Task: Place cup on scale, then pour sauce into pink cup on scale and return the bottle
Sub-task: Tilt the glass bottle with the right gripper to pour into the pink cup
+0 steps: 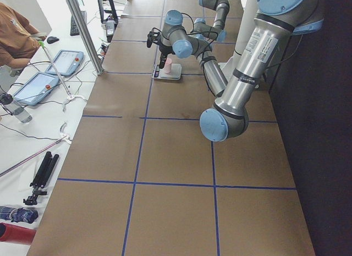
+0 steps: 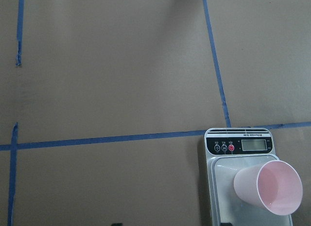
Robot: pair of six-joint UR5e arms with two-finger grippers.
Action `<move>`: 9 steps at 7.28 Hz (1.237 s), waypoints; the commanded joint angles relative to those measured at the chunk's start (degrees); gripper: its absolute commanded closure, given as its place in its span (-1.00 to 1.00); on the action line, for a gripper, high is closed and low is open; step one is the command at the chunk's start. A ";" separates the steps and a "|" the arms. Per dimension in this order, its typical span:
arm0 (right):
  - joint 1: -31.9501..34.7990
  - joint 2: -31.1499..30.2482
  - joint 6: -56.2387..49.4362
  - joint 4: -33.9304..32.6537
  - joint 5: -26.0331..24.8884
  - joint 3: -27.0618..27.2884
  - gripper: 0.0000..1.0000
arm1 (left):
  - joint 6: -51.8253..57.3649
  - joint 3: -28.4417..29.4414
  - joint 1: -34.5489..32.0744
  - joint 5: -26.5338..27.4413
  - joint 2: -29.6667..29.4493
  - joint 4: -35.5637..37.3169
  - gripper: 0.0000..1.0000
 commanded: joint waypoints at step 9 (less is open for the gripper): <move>-0.50 -0.86 -17.87 -0.76 -10.04 -1.19 1.00 | -0.41 0.00 0.11 -0.08 -0.08 -0.07 -0.48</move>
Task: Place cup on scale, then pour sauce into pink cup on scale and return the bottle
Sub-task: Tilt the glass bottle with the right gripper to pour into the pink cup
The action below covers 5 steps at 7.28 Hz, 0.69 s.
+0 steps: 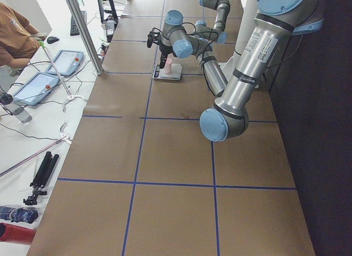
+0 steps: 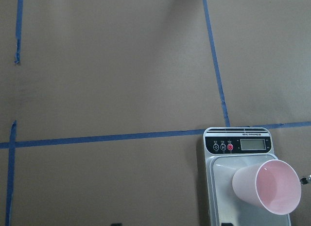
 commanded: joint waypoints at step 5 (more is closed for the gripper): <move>0.28 0.01 -8.31 -0.07 -2.89 0.05 1.00 | -0.09 0.00 0.09 -1.05 0.04 0.00 -0.48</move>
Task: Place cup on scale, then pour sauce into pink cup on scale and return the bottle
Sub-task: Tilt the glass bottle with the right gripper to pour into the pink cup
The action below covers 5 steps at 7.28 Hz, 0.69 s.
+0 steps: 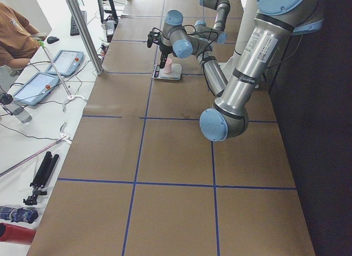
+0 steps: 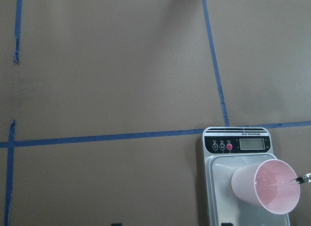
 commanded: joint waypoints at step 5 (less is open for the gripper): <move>0.89 0.77 -4.96 0.70 -0.03 0.96 1.00 | 0.00 0.35 0.09 -1.88 0.07 -0.35 -0.48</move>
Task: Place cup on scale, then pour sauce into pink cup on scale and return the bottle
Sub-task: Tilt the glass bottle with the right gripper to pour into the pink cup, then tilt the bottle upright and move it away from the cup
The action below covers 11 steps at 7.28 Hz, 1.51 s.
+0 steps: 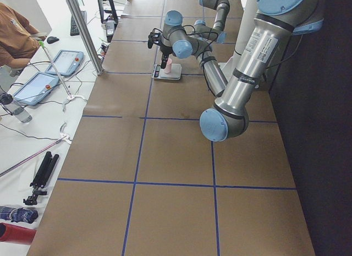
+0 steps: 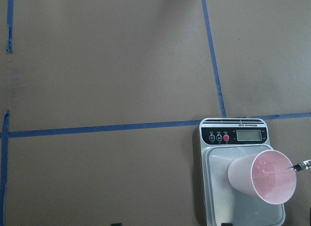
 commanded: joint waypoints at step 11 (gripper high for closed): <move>0.87 -5.30 21.73 25.17 16.20 2.87 1.00 | -0.18 -0.15 0.03 -0.02 -0.35 -0.09 -0.50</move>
